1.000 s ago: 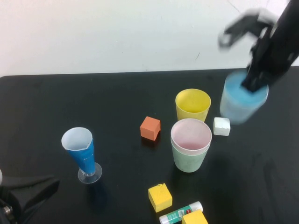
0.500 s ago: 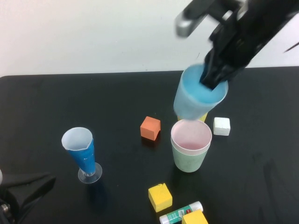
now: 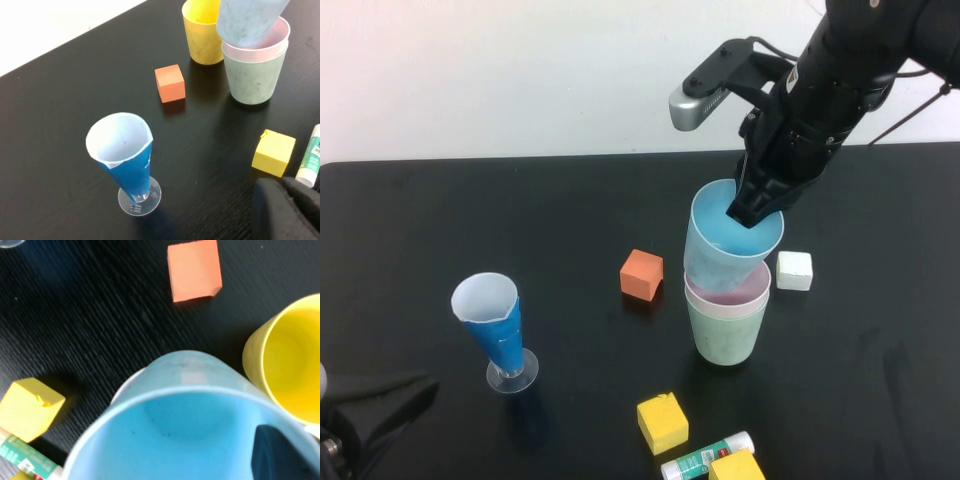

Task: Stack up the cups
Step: Place the blue cup on the pink cup

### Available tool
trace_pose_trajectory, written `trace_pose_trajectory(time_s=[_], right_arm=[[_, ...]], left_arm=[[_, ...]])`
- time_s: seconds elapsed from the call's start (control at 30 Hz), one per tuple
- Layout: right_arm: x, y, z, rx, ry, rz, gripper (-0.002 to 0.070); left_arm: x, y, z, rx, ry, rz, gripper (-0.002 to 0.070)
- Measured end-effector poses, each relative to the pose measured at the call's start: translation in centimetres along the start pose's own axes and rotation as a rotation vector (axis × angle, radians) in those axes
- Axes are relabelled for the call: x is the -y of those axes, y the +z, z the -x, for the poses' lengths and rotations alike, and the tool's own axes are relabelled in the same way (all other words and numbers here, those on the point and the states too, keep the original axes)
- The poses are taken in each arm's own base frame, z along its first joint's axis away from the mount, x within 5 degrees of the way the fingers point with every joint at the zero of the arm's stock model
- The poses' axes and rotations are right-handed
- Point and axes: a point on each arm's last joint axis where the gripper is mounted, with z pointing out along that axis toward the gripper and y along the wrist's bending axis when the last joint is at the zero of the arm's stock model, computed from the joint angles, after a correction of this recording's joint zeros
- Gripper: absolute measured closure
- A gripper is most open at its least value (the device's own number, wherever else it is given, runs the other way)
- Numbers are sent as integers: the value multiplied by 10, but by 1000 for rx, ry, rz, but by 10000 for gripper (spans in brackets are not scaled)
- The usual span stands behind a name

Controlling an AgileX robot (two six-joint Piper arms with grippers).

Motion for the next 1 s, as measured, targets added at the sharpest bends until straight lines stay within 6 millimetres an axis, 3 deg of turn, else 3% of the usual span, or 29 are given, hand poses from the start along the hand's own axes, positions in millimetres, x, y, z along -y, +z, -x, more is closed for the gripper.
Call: trace_pose_trajectory(time_s=[0.4, 0.63, 1.0], right_arm=[[0, -2, 0, 3, 6, -1, 659], [-3, -16, -1, 31, 17, -14, 659], [-14, -26, -20, 5, 19, -2, 659]], left_arm=[[-2, 0, 2, 22, 35, 25, 676], [-2, 0, 4, 40, 35, 24, 676], [-2, 0, 4, 45, 35, 24, 676]])
